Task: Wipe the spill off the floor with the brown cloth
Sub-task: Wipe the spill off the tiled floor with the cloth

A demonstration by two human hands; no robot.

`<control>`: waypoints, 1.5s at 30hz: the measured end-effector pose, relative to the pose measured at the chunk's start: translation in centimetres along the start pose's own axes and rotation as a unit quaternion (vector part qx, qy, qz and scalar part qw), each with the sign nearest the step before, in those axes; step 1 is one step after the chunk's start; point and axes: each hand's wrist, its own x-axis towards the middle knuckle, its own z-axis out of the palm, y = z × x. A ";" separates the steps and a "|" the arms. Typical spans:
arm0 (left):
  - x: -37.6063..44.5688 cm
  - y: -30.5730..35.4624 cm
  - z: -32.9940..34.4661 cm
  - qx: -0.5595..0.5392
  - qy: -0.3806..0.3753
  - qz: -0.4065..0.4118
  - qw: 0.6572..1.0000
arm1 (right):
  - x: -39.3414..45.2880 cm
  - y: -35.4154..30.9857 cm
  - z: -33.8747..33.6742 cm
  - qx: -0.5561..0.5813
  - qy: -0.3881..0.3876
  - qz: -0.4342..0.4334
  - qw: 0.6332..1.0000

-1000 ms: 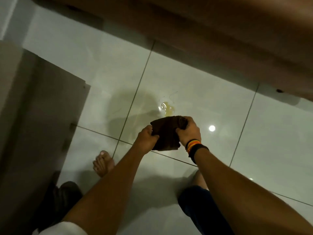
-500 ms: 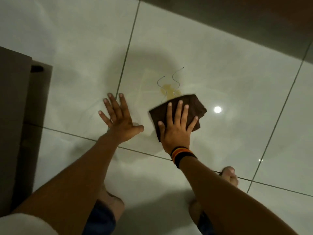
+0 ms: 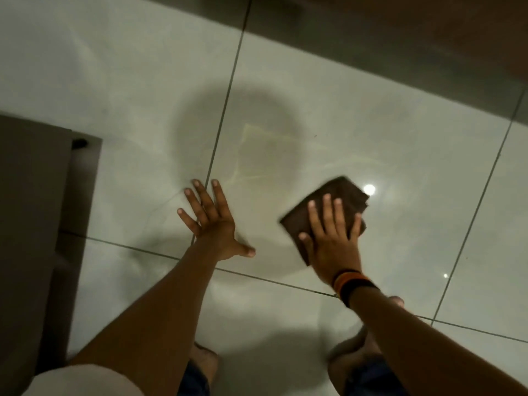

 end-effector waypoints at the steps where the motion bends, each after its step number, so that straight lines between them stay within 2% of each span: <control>1: -0.1 0.0 0.1 0.002 0.001 0.000 1.000 | 1.7 0.4 -1.0 0.010 0.004 0.036 0.999; 3: -0.4 0.2 0.2 0.004 0.013 0.009 1.000 | 7.6 0.0 -4.3 0.062 0.056 0.122 0.989; 5: -0.2 0.4 0.4 -0.001 0.032 0.024 0.999 | 13.8 -1.8 -7.5 0.094 0.097 0.143 0.980; 7: -0.3 0.6 0.5 0.001 0.031 0.022 0.999 | 16.0 -4.5 -8.1 0.041 0.098 0.064 0.992; 10: -0.6 0.6 0.1 0.003 0.027 0.014 1.000 | 11.0 -6.8 -5.3 -0.065 0.064 -0.136 0.987; 12: -0.6 0.9 -0.4 -0.004 0.023 0.012 1.000 | 6.6 -4.1 -3.9 -0.085 0.043 -0.168 0.981; 16: -0.6 0.9 -0.2 -0.011 0.034 0.016 0.999 | 6.4 2.1 -5.4 -0.076 0.013 -0.085 0.993; 20: -0.4 0.7 0.0 -0.002 0.030 0.007 1.000 | 14.9 -2.4 -8.6 0.027 0.065 0.045 0.997; 22: -0.1 0.8 -0.1 0.001 0.026 0.002 1.000 | 16.1 -4.7 -8.6 0.025 0.070 0.024 0.997; 25: -0.4 0.9 -0.3 -0.004 0.028 0.001 1.000 | 10.6 -4.0 -6.2 -0.067 0.039 -0.154 0.985; 26: -0.3 1.0 -0.3 -0.002 0.021 0.001 1.000 | 8.0 -2.6 -5.5 -0.084 0.020 -0.184 0.979; 28: -0.1 0.9 -0.5 -0.002 0.011 -0.002 1.000 | 4.8 1.0 -5.2 -0.093 -0.012 -0.173 0.980; 31: 0.2 0.3 0.0 0.007 0.023 0.002 1.000 | 6.7 4.1 -7.0 -0.070 -0.017 -0.079 0.994; 33: 0.7 0.1 0.5 0.010 0.042 0.002 0.999 | 10.9 2.8 -8.6 -0.042 0.017 -0.035 0.998; 35: 0.9 0.0 0.9 0.014 0.054 0.004 0.998 | 14.9 -0.7 -9.9 -0.007 0.024 -0.033 0.999; 38: 0.9 0.0 1.4 0.044 0.077 0.015 0.996 | 16.4 -6.1 -9.5 -0.028 0.059 -0.089 0.994; 40: -0.1 0.1 1.2 0.037 0.105 0.029 0.993 | 13.2 -7.4 -7.3 -0.088 0.052 -0.180 0.978; 43: -2.6 -1.0 0.4 0.059 0.119 0.054 0.990 | 3.6 -5.5 -3.0 -0.129 -0.019 -0.327 0.936; 45: -4.9 -2.5 -0.4 0.069 0.081 0.066 0.992 | -2.4 -2.9 -1.6 -0.118 -0.083 -0.330 0.933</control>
